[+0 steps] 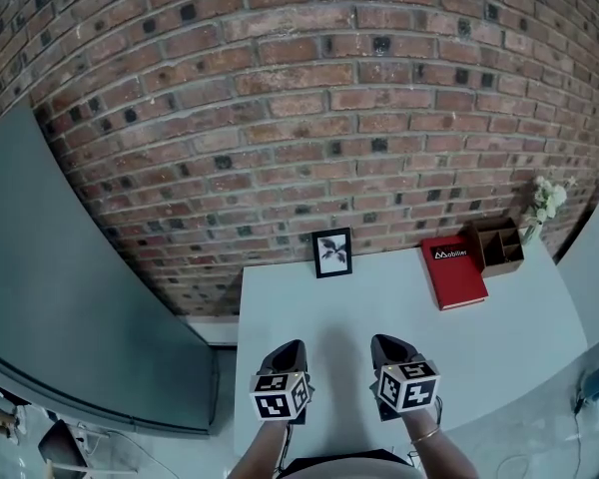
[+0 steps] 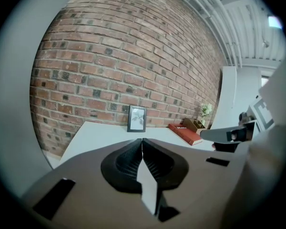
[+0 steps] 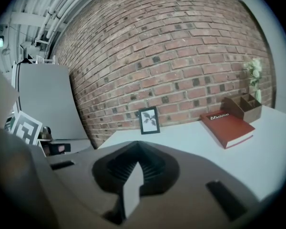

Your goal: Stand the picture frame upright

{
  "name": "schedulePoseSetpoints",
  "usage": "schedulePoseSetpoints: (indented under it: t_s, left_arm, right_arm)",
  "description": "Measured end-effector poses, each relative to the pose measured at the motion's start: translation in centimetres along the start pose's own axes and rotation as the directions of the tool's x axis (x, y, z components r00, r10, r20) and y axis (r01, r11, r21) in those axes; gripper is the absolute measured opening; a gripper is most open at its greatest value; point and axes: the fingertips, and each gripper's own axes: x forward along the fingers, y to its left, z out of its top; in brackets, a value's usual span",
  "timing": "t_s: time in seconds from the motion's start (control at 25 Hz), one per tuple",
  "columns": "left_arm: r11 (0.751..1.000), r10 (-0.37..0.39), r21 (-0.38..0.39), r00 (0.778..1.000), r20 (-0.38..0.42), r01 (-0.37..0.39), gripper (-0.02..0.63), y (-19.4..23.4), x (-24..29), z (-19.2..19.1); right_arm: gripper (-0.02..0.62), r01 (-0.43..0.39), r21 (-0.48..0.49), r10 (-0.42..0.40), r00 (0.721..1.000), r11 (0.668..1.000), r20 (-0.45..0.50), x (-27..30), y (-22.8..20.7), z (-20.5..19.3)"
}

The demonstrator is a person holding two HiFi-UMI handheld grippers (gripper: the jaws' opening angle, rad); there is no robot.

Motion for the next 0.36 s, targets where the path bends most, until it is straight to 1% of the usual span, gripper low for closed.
schedulePoseSetpoints:
  t_s: [0.2, 0.36]
  left_arm:
    - [1.000, -0.010, -0.007, 1.000, -0.010, 0.010, -0.003, 0.4, -0.8, -0.9]
    - [1.000, -0.027, -0.014, 1.000, 0.001, 0.027, -0.003, 0.8, -1.4, -0.5]
  right_arm:
    - [0.003, 0.017, -0.002, -0.017, 1.000, 1.000, -0.006, -0.2, 0.5, -0.6]
    - [0.003, 0.029, 0.000, -0.029, 1.000, 1.000, -0.009, -0.1, 1.1, -0.9]
